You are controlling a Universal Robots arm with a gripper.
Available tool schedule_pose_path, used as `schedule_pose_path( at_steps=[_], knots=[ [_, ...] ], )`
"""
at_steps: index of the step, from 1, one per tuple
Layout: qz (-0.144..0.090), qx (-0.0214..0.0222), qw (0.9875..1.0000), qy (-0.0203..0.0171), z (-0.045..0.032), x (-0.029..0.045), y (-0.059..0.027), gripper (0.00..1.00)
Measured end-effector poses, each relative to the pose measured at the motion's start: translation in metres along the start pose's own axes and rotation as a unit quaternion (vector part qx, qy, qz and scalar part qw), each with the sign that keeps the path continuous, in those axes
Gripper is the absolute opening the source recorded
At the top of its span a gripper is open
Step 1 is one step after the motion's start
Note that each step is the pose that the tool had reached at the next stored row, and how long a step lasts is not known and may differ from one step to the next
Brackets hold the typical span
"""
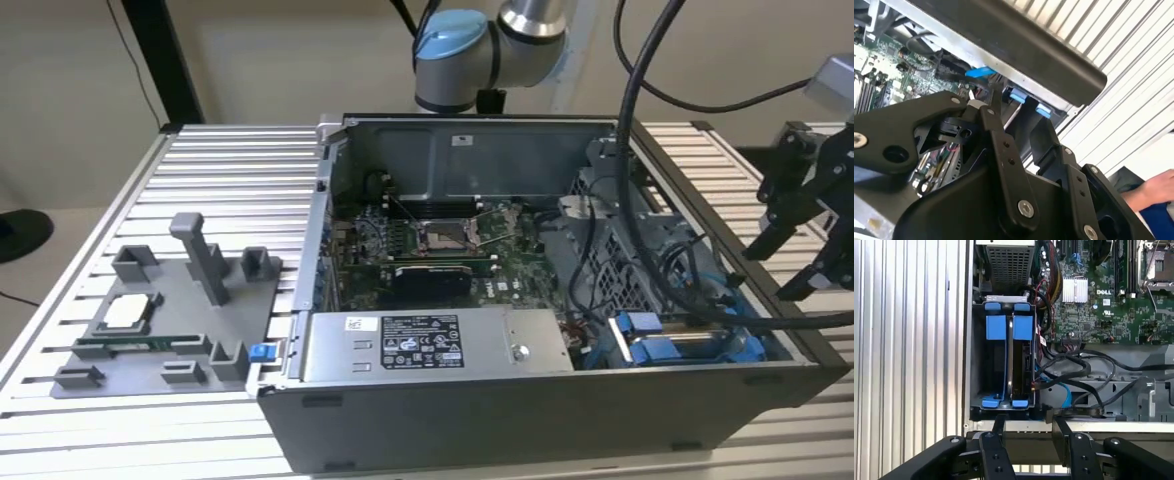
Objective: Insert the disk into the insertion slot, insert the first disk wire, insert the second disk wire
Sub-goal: 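Insert the second disk wire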
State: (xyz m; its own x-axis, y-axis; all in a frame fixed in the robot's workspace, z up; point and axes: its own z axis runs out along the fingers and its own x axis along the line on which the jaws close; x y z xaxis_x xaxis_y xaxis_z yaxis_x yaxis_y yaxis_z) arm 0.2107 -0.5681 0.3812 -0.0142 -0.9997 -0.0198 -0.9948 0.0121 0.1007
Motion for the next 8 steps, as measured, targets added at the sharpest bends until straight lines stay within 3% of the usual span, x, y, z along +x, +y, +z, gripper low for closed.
schedule_pose_path(
  at_steps=[4,8],
  knots=[
    [0.006,-0.0108,0.9999,-0.0003,0.0033,-0.0029,-0.0009,1.00],
    [0.013,-0.0179,0.9998,-0.0010,0.0081,-0.0067,-0.0021,1.00]
  ],
)
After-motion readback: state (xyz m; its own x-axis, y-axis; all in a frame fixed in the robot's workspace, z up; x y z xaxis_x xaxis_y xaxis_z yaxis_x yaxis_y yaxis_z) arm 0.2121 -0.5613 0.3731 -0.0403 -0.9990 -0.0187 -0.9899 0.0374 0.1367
